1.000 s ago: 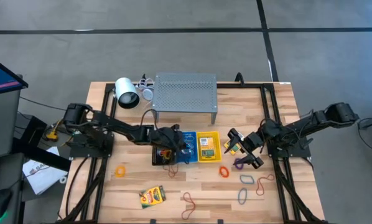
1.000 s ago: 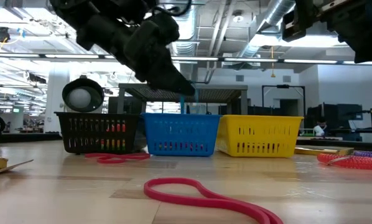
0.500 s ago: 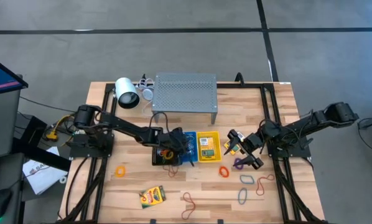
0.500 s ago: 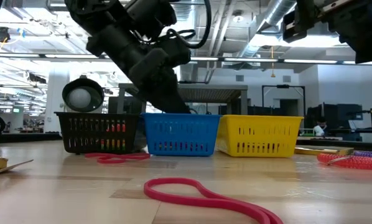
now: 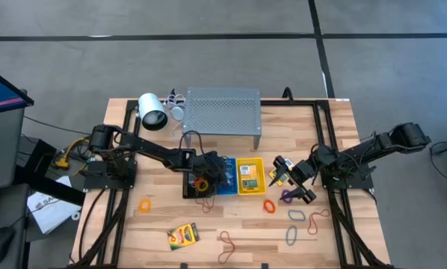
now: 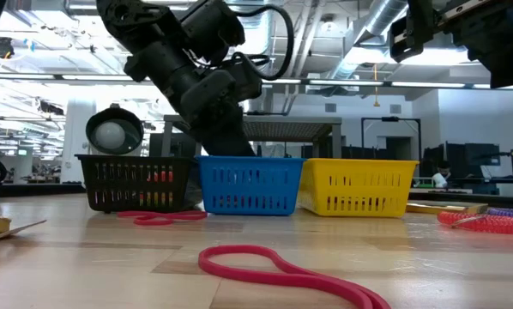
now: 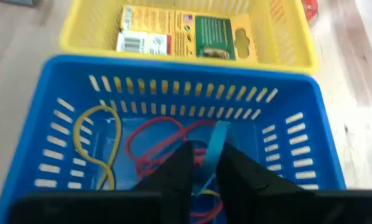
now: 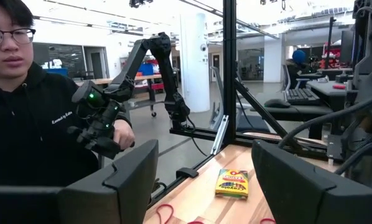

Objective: Pick & Place Office Desk Supplies
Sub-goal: Put the blue rubber band into the blue basket, then put the yellow spring keychain into the black basket

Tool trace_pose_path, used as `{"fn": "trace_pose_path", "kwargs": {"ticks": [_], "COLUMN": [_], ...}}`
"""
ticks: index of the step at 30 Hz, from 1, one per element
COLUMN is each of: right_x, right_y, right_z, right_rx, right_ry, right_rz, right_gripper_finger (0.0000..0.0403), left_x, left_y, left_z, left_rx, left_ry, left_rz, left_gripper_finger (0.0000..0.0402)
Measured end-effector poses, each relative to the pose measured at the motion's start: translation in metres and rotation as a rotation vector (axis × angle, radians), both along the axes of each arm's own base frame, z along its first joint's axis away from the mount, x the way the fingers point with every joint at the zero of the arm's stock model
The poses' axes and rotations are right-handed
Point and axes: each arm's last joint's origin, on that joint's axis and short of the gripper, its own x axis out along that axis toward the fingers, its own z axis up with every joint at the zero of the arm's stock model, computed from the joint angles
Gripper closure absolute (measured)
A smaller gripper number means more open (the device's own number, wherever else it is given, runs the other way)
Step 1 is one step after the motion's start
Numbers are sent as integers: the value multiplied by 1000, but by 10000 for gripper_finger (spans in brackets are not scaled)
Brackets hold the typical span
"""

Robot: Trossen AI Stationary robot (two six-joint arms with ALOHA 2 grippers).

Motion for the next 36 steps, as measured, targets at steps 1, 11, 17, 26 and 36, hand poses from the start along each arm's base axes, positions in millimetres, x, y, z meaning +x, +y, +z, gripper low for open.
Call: {"fn": "trace_pose_path", "kwargs": {"ticks": [1, 11, 17, 26, 36], "right_x": [0, 0, 0, 0, 0], "right_y": [0, 0, 0, 0, 12], "right_z": [0, -1, -2, -2, -5], "right_rx": [0, 1, -1, 41, 57], "right_ry": [0, 9, 25, 58, 91], "right_rz": [0, 1, 0, 10, -99], "right_gripper_finger": [148, 148, 148, 148, 148], "left_x": [0, -2, -11, -29, -52], "left_y": [0, 0, 4, -1, -28], "left_z": [0, 17, 39, 84, 105], "left_rx": [-3, 6, 105, 104, 85], "left_ry": [-3, -50, -74, -195, -187], "left_rz": [-2, -4, 55, 56, -36], "left_gripper_finger": [325, 197, 172, 179, 191]}}
